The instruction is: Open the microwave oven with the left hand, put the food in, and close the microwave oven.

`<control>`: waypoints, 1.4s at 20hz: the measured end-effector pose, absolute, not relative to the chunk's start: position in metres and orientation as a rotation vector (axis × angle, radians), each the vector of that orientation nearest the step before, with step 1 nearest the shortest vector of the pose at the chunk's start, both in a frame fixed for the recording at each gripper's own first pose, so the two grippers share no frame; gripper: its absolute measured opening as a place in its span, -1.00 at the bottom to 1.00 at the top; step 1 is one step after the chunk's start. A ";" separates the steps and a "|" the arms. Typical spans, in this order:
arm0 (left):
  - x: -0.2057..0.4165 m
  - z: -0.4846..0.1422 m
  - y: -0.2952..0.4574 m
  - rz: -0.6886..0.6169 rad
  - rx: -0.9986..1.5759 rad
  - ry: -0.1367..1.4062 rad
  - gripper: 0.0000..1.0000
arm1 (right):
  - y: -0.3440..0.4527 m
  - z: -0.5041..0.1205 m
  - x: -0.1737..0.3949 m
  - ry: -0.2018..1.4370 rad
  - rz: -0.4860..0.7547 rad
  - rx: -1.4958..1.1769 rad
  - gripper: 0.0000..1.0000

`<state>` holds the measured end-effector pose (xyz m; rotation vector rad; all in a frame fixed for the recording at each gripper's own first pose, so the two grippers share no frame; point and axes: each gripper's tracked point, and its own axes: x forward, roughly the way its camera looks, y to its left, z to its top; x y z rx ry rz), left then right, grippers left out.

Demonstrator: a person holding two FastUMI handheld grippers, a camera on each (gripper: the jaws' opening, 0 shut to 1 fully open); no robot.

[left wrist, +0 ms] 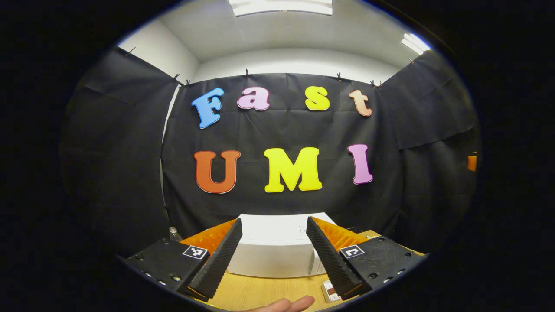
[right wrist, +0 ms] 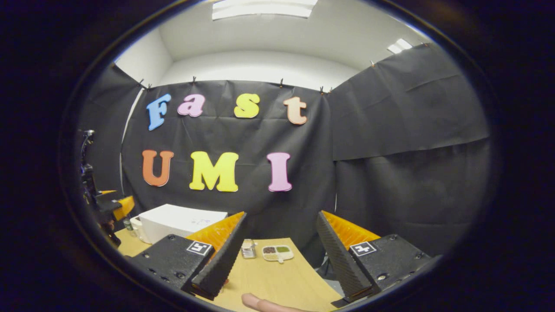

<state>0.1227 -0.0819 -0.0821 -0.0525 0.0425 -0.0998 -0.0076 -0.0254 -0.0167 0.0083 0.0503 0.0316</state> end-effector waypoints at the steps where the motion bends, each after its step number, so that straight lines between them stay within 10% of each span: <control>1: 0.131 -0.097 -0.090 -0.106 -0.062 0.066 0.89 | -0.028 -0.018 -0.007 0.052 0.030 0.007 1.00; 28: 0.233 -0.337 -0.220 -0.166 -0.062 0.329 0.90 | -0.052 -0.065 0.001 0.004 0.069 -0.065 1.00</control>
